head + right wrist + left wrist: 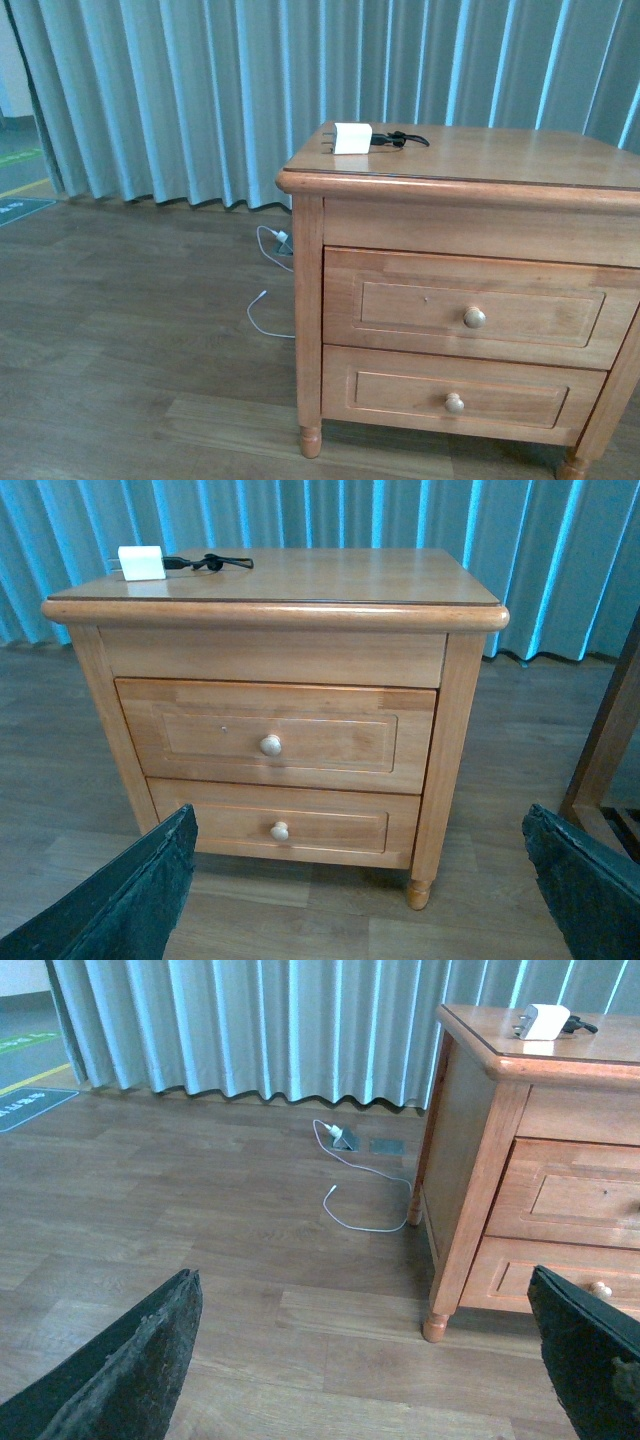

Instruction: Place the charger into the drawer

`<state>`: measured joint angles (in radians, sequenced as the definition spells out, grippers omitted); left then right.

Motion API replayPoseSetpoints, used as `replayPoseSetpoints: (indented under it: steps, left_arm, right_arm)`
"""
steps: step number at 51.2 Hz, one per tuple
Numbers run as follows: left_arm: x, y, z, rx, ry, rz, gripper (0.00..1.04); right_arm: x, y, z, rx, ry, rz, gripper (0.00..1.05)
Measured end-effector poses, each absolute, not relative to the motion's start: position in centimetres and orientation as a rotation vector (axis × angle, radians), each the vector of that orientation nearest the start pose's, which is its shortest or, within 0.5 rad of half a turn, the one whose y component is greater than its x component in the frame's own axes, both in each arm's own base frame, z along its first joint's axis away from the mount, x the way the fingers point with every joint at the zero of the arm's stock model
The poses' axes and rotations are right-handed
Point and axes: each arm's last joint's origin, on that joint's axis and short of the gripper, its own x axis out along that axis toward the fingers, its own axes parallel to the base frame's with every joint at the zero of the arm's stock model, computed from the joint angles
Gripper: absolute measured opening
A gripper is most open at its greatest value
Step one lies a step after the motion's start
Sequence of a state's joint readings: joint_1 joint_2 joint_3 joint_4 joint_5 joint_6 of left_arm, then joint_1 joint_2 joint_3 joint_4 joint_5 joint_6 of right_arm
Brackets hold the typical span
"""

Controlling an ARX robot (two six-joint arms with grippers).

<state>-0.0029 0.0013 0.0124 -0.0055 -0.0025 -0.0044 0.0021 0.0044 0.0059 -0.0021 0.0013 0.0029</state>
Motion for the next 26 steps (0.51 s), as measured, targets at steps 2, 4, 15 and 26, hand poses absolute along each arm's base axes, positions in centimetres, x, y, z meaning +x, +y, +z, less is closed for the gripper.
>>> replayPoseSetpoints:
  steps: [2,4,15,26]
  left_arm:
    - [9.7,-0.02,16.71,-0.004,-0.006,0.0,0.99]
    - [9.7,-0.02,16.71,-0.004,-0.006,0.0,0.99]
    - [9.7,-0.02,16.71,-0.004,-0.006,0.0,0.99]
    - [9.7,-0.02,16.71,-0.004,-0.006,0.0,0.99]
  right_arm:
    - [9.76,0.02,16.5,0.002,0.001,0.001,0.97]
    - [9.76,0.02,16.5,0.003,0.001,0.001,0.97]
    - [9.76,0.02,16.5,0.003,0.001,0.001,0.97]
    - [9.76,0.02,16.5,0.003,0.001,0.001,0.97]
